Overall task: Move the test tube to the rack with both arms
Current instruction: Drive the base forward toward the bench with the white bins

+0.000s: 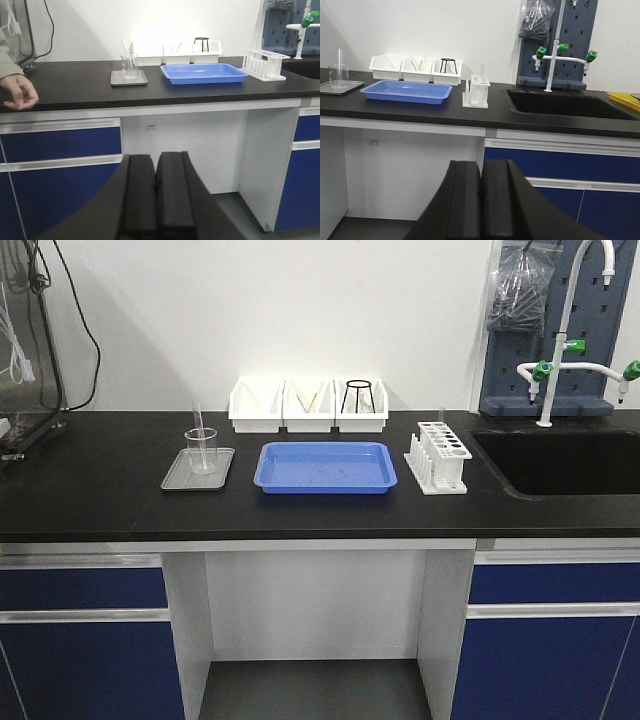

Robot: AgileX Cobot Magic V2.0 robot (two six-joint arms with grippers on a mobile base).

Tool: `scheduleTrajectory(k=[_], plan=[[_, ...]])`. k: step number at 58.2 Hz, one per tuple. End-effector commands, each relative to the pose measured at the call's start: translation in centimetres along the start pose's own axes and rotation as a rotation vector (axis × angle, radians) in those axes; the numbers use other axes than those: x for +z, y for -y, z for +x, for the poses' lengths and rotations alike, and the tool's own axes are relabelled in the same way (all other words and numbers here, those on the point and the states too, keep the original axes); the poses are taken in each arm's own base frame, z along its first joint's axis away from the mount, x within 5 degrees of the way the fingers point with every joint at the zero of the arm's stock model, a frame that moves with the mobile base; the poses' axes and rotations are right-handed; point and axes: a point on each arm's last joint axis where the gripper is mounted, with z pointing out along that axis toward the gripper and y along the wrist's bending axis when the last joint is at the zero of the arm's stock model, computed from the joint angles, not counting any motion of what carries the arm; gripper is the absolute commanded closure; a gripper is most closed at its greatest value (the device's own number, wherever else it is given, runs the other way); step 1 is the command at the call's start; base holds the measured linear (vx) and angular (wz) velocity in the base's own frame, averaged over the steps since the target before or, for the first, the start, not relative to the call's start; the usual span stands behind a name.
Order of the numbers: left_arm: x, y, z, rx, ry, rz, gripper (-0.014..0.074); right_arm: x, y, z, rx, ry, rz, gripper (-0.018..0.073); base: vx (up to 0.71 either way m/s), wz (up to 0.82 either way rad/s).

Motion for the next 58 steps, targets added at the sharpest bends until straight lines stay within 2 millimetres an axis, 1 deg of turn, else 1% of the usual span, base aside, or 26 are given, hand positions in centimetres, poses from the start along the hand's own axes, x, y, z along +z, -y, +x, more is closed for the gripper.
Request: scheduleTrajectory(k=[1, 58], plan=[[-0.15, 0.01, -0.7, -0.017, 0.097, 0.002, 0.0599, -0.12, 0.09, -0.68, -0.004, 0.085, 0.011, 0.057, 0.0, 0.0], [-0.15, 0.01, -0.7, -0.017, 0.097, 0.002, 0.0599, -0.12, 0.09, -0.68, -0.004, 0.085, 0.011, 0.057, 0.0, 0.0]])
